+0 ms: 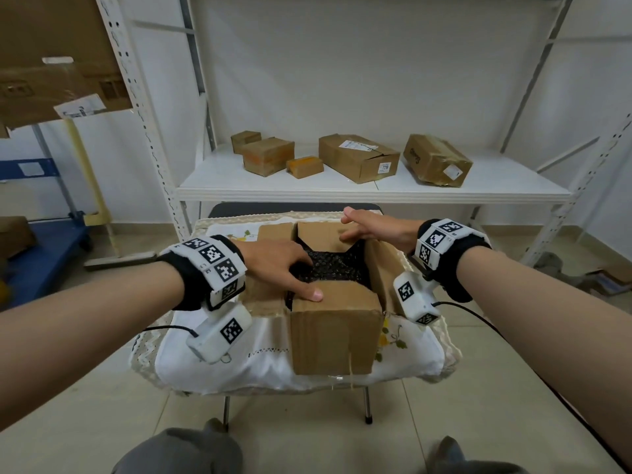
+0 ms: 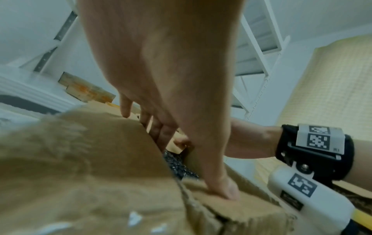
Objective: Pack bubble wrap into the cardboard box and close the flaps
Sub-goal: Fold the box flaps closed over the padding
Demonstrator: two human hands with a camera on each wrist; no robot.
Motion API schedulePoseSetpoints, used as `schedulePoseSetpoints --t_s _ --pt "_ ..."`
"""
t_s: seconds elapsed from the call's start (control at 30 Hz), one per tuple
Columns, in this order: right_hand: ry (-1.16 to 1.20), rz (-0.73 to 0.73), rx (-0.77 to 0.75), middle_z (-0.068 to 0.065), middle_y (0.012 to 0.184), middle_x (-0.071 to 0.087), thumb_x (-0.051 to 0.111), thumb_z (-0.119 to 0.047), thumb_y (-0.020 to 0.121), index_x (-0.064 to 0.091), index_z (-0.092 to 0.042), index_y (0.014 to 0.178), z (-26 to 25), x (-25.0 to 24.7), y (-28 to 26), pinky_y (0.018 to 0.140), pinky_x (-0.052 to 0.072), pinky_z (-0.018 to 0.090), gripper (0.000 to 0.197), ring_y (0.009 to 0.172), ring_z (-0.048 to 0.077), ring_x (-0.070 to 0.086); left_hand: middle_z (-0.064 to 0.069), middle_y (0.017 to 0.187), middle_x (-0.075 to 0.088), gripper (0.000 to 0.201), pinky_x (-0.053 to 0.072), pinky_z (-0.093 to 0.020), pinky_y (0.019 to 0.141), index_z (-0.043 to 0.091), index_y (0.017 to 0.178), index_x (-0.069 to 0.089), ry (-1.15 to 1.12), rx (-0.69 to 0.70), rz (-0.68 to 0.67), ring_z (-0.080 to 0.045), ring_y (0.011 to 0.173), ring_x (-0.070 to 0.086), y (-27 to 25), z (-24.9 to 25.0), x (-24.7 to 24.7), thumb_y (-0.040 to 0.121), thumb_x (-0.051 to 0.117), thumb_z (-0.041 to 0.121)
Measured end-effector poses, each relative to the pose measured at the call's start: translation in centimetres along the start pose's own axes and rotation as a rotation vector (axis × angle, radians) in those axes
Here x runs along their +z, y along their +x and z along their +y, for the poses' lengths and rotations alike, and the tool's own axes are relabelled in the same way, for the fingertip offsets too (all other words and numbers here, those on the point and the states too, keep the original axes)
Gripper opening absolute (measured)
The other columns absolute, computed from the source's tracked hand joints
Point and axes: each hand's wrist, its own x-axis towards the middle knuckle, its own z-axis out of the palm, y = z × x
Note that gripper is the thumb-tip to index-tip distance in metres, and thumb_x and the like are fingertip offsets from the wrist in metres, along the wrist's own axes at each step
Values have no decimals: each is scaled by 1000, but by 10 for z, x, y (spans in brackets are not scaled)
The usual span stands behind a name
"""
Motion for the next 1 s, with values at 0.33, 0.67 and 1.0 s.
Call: schedulePoseSetpoints --t_s 0.33,0.67,1.0 --pt "-51 5 -77 10 144 48 27 -43 105 29 -8 149 0 6 -13 106 25 22 57 131 18 49 -4 165 2 145 12 -47 122 20 156 3 107 -122 -66 -25 150 7 31 11 -11 45 63 92" --pt "91 297 229 12 140 41 53 -21 98 32 -14 148 33 -25 -26 94 43 41 54 124 32 47 -2 165 -13 128 0 -51 122 25 157 -2 148 -220 -162 -24 152 -9 34 16 -11 64 64 81" --pt "101 92 -55 7 124 65 47 -2 95 42 -21 135 -3 -14 -48 87 54 41 44 109 34 64 3 164 -14 137 2 -59 120 28 157 -1 169 -217 -125 -23 151 -13 35 8 -6 51 59 92"
